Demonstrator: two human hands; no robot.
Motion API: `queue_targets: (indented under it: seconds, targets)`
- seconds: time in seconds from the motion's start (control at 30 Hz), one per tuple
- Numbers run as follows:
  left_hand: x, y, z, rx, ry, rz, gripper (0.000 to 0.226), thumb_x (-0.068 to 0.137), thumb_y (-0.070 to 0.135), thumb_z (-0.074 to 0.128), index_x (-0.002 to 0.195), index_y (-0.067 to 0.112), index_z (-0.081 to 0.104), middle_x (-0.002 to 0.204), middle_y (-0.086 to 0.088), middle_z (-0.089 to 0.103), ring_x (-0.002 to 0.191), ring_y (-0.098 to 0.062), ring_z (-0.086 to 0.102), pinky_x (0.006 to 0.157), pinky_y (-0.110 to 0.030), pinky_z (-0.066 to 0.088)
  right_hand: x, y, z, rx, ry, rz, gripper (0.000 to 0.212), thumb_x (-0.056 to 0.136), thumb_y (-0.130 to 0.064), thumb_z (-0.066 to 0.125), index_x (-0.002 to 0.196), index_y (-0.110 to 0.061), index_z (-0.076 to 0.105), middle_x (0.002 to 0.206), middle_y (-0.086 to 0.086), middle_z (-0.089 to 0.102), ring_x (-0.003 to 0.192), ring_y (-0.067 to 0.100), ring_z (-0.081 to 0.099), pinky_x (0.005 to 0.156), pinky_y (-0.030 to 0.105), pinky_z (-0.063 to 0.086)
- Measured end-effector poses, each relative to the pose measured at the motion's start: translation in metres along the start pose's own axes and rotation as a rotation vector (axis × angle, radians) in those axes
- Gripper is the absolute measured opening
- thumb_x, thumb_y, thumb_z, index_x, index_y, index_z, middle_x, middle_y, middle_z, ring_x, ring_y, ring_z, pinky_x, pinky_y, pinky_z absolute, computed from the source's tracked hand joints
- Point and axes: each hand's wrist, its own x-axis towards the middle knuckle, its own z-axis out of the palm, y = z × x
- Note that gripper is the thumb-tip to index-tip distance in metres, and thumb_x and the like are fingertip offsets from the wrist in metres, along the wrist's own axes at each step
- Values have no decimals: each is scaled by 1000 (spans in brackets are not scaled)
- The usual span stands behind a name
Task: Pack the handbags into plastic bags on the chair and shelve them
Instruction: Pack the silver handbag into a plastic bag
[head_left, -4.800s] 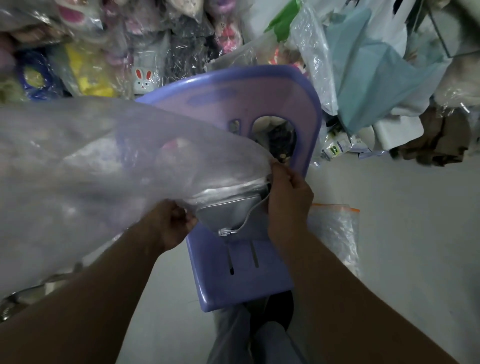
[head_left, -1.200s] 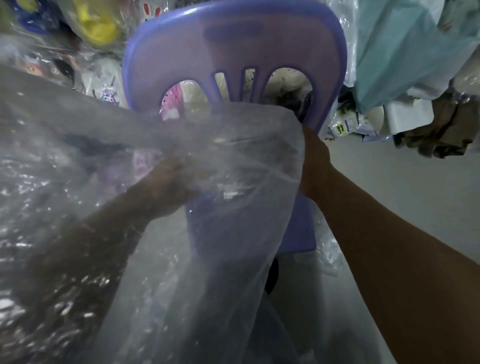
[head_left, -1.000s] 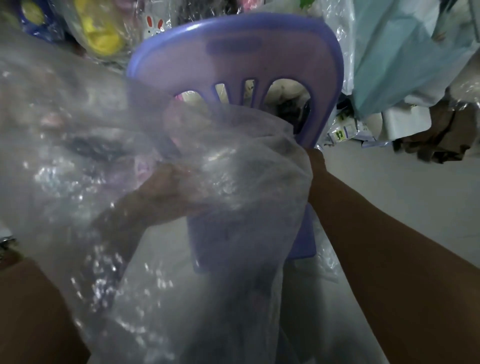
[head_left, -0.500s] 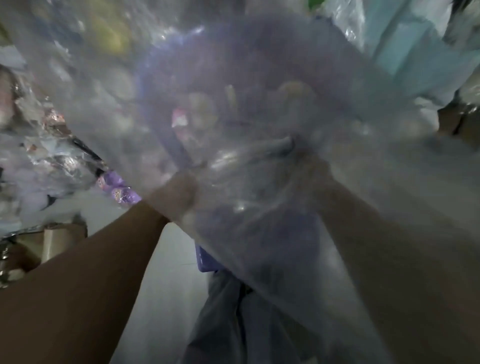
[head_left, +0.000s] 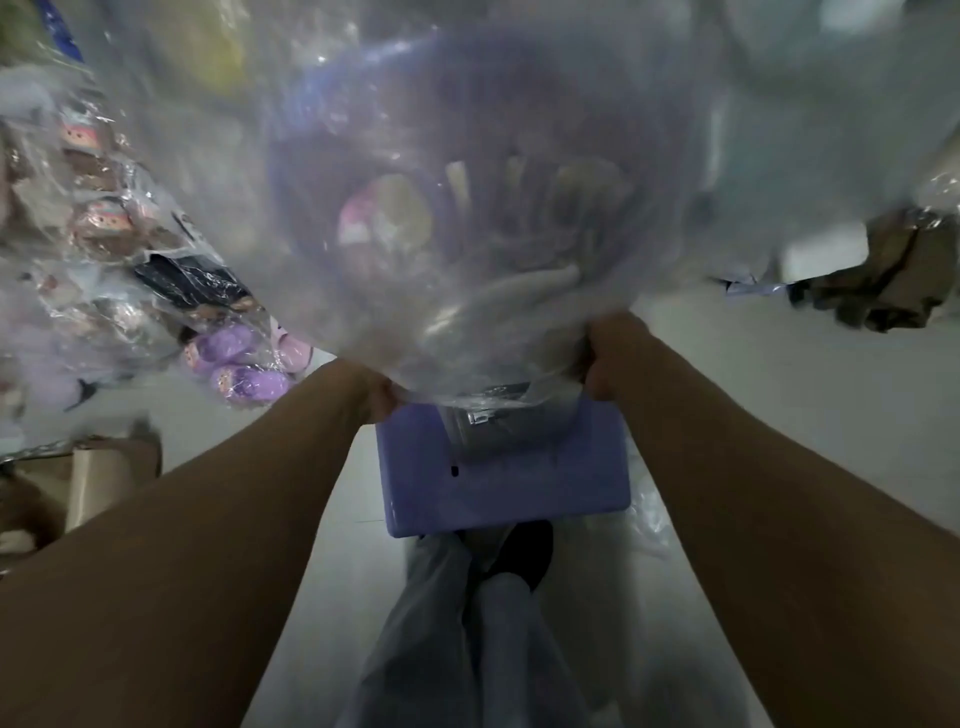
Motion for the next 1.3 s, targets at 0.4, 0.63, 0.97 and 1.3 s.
queue_targets:
  seconds: [0.4,0.63,0.97,1.3]
  targets:
    - [13,-14,19,-145,97,-178,26,101,6,42,80,9,56,70,-5,64,44,-14,61,45,-20,47,-18,9,-9,111,29,-82,37,98,-28,55,130,-8,58,96,5,62,82,20,59,73,32,54]
    - [5,-4,27,-189,56,-12,39,109,12,27,95,-3,60,75,-14,73,66,-15,73,62,-19,57,-21,-2,4,226,-4,-135,16,97,-13,49,111,-14,57,77,2,49,71,19,52,58,26,40]
    - [34,-6,19,-348,134,92,21,103,8,41,96,14,60,69,0,67,48,-13,63,48,-21,49,-21,18,-1,297,-4,-183,28,91,-17,60,116,-6,64,96,15,71,89,32,71,76,43,60]
    - [35,-33,8,-470,-60,92,35,102,8,48,75,14,69,68,0,71,58,-14,69,54,-24,57,-4,42,-1,82,16,-245,30,92,-18,66,65,-30,74,71,0,66,74,23,59,68,36,47]
